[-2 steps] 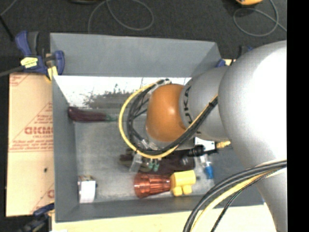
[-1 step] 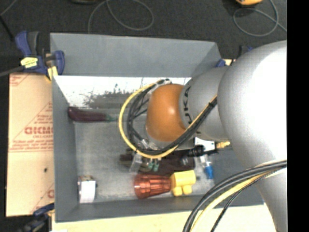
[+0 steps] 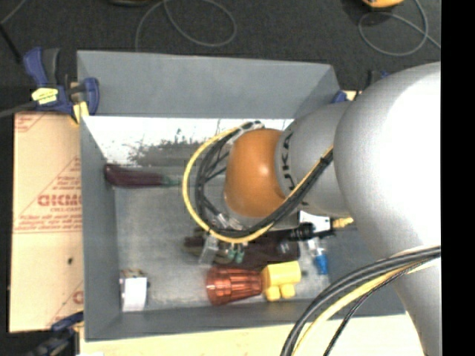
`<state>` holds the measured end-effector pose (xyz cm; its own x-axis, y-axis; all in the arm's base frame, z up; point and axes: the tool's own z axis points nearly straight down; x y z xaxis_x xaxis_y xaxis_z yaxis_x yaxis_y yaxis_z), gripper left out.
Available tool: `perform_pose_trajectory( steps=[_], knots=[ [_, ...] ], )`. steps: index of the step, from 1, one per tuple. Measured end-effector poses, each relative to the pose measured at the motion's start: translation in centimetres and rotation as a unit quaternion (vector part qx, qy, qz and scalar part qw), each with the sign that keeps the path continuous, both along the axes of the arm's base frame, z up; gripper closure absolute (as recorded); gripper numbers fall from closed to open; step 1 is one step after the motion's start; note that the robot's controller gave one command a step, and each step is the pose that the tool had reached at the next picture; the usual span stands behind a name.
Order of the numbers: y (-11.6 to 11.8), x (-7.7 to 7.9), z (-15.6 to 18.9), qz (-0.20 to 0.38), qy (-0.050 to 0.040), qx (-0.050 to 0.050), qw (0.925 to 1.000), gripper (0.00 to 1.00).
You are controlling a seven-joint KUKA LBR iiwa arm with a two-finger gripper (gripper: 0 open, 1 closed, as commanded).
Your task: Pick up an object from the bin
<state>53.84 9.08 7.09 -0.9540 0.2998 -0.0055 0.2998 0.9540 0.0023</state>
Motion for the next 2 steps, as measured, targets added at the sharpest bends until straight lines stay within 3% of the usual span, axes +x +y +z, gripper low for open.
perform_pose_trajectory(
  steps=[1, 2],
  knots=[
    [0.0, 0.0, 0.0, 0.000, 0.0000, 0.000, 1.0000, 1.00],
    [-0.1, 1.6, 13.7, -0.015, -0.0022, 0.000, 0.9999, 1.00]
  ],
)
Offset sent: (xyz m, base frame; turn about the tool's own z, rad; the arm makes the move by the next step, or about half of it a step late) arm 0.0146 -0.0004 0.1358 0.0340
